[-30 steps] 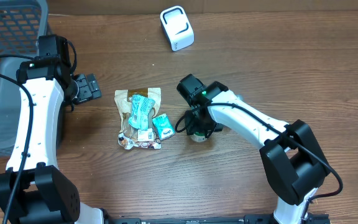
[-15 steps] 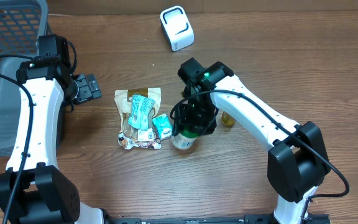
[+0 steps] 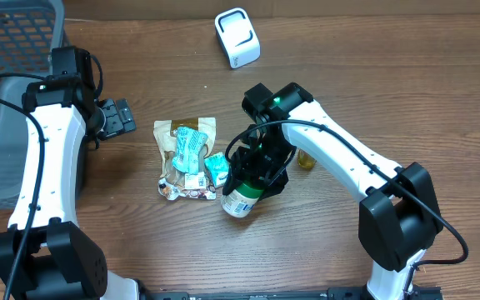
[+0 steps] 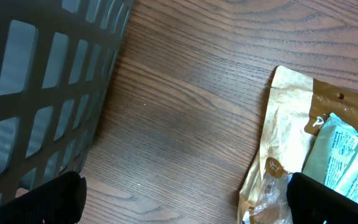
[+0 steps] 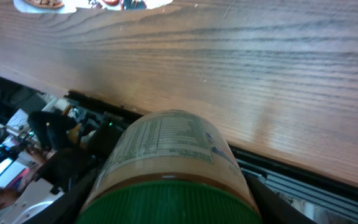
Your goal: Scan the item barcode
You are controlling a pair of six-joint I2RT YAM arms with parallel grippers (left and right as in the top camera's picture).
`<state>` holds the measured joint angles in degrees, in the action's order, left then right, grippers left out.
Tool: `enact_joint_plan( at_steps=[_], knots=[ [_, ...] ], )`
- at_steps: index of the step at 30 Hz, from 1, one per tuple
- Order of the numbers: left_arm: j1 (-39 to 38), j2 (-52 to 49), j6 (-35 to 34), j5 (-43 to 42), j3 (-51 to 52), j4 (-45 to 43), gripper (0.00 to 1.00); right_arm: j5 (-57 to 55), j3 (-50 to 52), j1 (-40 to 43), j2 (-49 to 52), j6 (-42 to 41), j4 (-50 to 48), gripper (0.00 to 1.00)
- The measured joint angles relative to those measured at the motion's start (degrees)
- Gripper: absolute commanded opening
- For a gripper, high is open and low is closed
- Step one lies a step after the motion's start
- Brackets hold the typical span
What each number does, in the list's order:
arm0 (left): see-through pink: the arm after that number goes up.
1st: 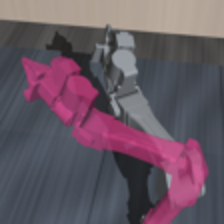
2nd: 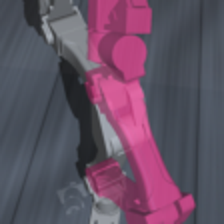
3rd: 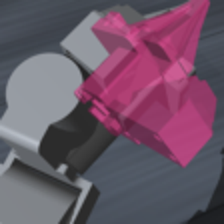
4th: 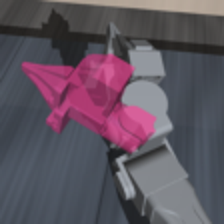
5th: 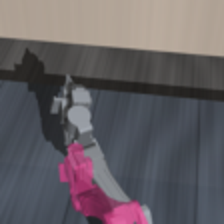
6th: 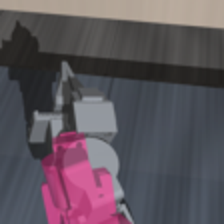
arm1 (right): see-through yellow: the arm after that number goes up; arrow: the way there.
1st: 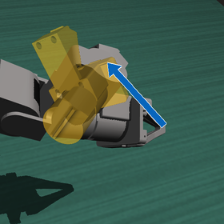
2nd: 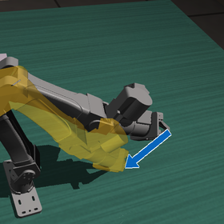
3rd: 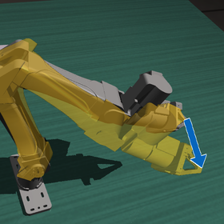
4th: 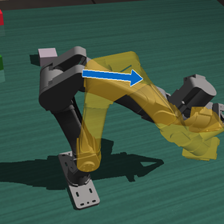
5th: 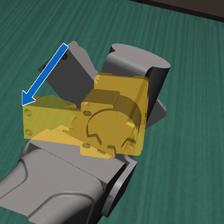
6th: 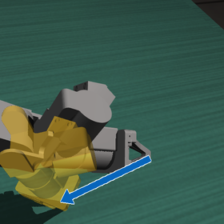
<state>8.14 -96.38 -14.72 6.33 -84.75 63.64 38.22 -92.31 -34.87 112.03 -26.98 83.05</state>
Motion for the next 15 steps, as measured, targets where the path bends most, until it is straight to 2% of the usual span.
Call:
enact_joint_plan(
  at_steps=[9, 11, 15],
  knots=[
    [0.0, 0.0, 0.0, 0.0, 0.0, 0.0, 1.00, 3.3, 0.0, 0.0, 0.0, 0.0, 0.0, 0.27],
    [0.0, 0.0, 0.0, 0.0, 0.0, 0.0, 0.99, 3.5, 0.0, 0.0, 0.0, 0.0, 0.1, 0.22],
    [0.0, 0.0, 0.0, 0.0, 0.0, 0.0, 1.00, 3.5, 0.0, 0.0, 0.0, 0.0, 0.1, 0.21]
  ],
)
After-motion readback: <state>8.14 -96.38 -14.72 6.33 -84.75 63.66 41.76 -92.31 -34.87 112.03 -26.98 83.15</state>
